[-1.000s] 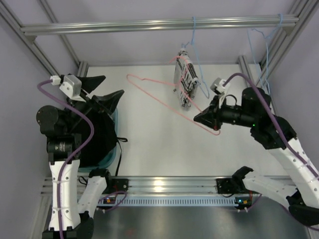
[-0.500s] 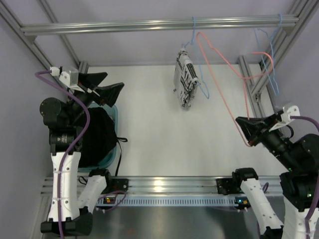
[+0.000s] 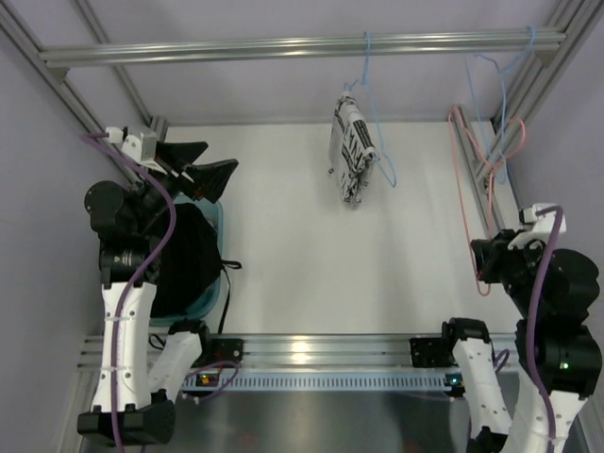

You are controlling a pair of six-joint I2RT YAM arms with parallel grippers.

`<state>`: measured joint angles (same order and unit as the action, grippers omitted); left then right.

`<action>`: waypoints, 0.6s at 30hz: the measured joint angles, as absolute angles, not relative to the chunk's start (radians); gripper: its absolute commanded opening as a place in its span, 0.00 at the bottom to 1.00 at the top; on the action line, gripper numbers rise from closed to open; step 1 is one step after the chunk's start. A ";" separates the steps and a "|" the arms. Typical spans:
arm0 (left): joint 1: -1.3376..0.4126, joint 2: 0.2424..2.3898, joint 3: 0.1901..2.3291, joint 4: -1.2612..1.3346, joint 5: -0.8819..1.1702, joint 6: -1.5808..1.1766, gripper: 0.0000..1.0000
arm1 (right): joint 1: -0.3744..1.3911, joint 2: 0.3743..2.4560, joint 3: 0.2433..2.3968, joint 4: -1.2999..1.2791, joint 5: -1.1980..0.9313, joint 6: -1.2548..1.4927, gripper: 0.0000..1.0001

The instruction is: Remove the trousers from the hanger

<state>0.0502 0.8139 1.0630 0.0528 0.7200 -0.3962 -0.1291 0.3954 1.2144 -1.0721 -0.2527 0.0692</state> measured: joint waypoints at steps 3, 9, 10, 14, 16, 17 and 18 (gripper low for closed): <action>0.050 0.810 1.047 0.052 0.720 -0.389 0.98 | -0.130 0.491 1.211 -1.097 -0.217 0.058 0.00; 0.050 0.764 1.004 0.052 0.717 -0.367 0.98 | -0.130 0.710 1.216 -1.023 -0.191 0.028 0.00; 0.050 0.753 0.998 0.053 0.717 -0.363 0.98 | -0.130 0.743 1.223 -1.001 -0.188 0.017 0.00; 0.050 0.721 0.981 0.053 0.714 -0.355 0.98 | -0.132 0.829 1.273 -0.930 -0.180 -0.010 0.00; 0.050 0.709 0.976 0.054 0.713 -0.351 0.98 | -0.132 0.865 1.309 -0.894 -0.178 -0.019 0.00; 0.050 0.707 0.974 0.054 0.713 -0.350 0.98 | -0.132 0.888 1.331 -0.874 -0.178 -0.023 0.00; 0.050 0.707 0.974 0.054 0.713 -0.349 0.98 | -0.133 0.914 1.359 -0.853 -0.178 -0.026 0.00</action>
<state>0.0502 0.7067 0.9737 0.0536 0.7128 -0.3492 -0.1326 0.9138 1.3586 -0.8528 -0.1776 -0.0257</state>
